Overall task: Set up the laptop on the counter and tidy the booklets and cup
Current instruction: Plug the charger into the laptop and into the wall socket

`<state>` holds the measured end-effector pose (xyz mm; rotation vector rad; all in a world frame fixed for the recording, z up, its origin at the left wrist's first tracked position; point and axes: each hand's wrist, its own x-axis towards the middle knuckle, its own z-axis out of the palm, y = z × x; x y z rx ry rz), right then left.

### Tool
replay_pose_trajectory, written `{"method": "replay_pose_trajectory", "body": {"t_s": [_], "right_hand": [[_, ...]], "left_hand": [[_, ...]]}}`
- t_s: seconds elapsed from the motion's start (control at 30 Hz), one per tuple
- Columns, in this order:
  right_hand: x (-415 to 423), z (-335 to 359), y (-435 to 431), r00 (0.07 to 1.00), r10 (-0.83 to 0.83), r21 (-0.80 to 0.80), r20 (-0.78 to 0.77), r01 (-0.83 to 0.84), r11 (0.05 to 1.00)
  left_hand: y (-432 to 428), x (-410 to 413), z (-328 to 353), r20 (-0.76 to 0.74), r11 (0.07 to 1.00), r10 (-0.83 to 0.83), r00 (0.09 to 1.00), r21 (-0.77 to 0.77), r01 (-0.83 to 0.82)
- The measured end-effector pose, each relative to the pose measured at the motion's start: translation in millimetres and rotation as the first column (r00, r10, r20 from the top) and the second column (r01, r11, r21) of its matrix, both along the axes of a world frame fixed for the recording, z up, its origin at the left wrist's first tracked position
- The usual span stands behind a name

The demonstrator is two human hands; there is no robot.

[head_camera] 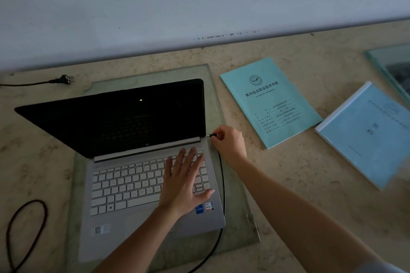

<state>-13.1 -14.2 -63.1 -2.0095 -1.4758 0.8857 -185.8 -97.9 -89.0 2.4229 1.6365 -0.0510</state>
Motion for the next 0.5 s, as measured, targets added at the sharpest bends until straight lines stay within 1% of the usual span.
{"method": "replay_pose_trajectory", "body": {"t_s": [0.07,0.17,0.23,0.5], "right_hand": [[2.9,-0.8,0.0,1.0,0.014,-0.003,0.026,-0.014,1.0],[3.7,0.7,1.4,0.989,0.104,-0.028,0.102,-0.101,0.994],[4.1,1.2,1.5,0.984,0.13,-0.036,0.126,-0.126,0.991],[8.4,-2.3,-4.5,0.98,0.159,-0.022,0.117,-0.158,0.987]], "left_hand": [[-0.2,-0.1,-0.3,-0.001,1.0,0.002,1.0,0.001,-0.002],[0.1,-0.1,0.0,-0.002,1.0,0.002,1.0,0.001,-0.002],[0.0,0.2,0.2,0.004,1.0,0.0,1.0,-0.002,0.0],[-0.3,0.0,0.3,-0.003,1.0,-0.002,1.0,0.002,0.002]]}}
